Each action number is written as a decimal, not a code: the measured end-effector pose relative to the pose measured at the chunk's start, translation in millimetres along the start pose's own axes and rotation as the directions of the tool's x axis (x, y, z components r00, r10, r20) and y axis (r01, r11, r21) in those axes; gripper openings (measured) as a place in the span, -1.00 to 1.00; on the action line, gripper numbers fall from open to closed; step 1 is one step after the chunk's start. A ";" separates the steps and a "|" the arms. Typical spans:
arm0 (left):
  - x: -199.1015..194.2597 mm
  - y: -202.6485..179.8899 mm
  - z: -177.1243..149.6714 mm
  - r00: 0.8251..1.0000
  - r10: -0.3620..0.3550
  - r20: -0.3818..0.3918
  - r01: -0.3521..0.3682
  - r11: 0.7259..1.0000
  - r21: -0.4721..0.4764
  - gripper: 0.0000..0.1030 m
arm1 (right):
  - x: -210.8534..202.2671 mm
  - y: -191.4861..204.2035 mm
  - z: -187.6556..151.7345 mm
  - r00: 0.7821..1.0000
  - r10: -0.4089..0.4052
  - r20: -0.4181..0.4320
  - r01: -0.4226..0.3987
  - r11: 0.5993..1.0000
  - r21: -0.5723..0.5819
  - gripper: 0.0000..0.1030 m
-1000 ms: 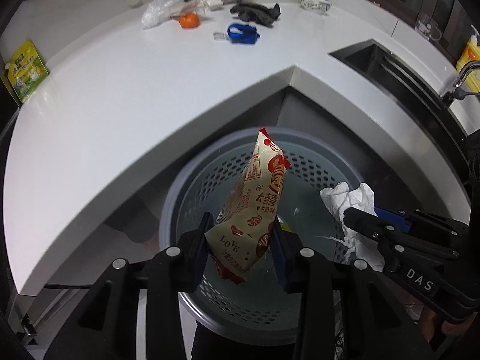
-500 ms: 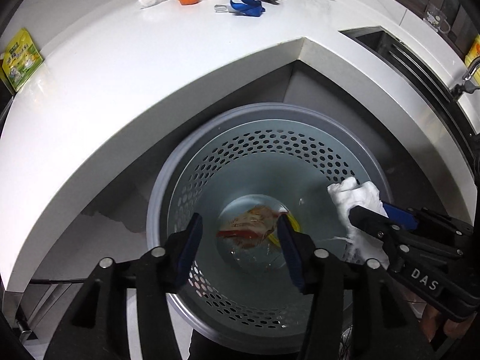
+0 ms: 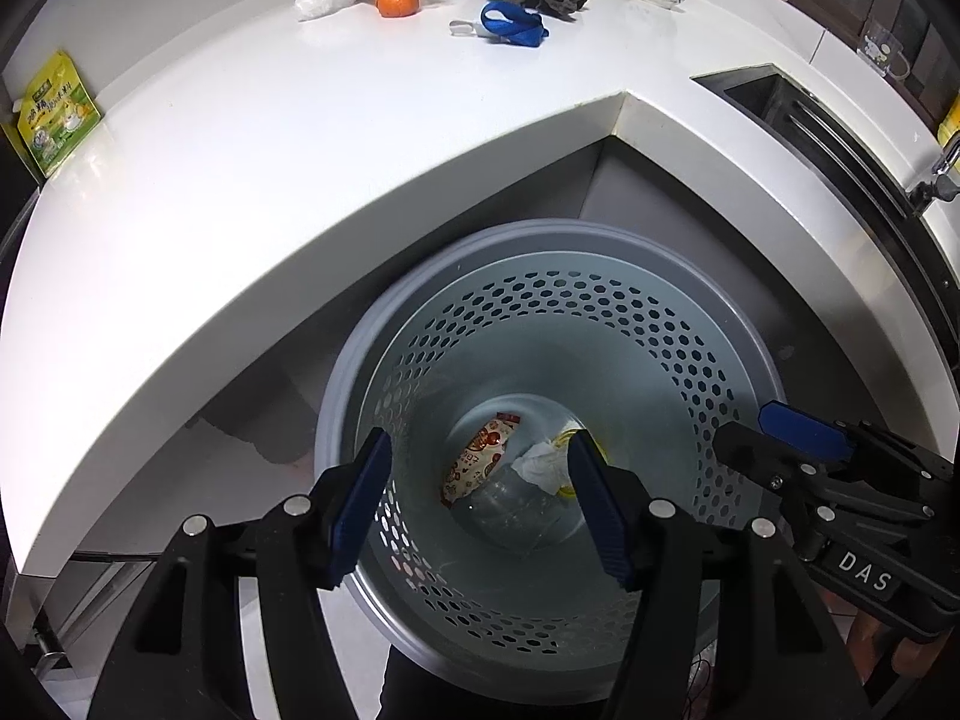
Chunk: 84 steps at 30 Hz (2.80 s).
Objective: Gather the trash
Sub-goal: 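Lift both grippers away from the bin toward the counter, then grasp the blue strap with the right gripper while the left gripper grasps the orange peel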
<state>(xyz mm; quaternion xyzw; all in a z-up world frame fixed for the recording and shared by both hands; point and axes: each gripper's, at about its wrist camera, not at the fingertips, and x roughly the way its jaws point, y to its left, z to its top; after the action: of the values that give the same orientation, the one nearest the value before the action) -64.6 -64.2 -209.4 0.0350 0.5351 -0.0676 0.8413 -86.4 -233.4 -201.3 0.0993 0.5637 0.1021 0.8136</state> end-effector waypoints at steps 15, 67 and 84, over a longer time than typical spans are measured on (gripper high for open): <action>-55.3 4.4 23.8 0.994 0.023 0.112 -0.022 1.000 -0.010 0.30 | -45.7 11.3 22.1 0.997 0.029 0.069 -0.026 0.998 -0.048 -0.09; 15.3 140.0 260.1 0.961 -0.042 0.274 0.012 0.994 0.110 0.78 | 58.6 76.3 223.8 0.962 -0.135 0.237 0.102 0.984 0.149 0.16; 60.6 131.0 280.4 0.960 -0.103 0.259 0.068 0.988 0.139 0.78 | 88.2 90.8 242.7 0.907 -0.325 0.268 0.318 0.945 0.071 -0.49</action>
<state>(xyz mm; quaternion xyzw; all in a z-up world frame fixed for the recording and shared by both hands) 231.7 23.8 -146.9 0.0568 0.4129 -0.1424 0.8978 166.5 -133.1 -171.5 0.0286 0.4545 -0.0554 0.8886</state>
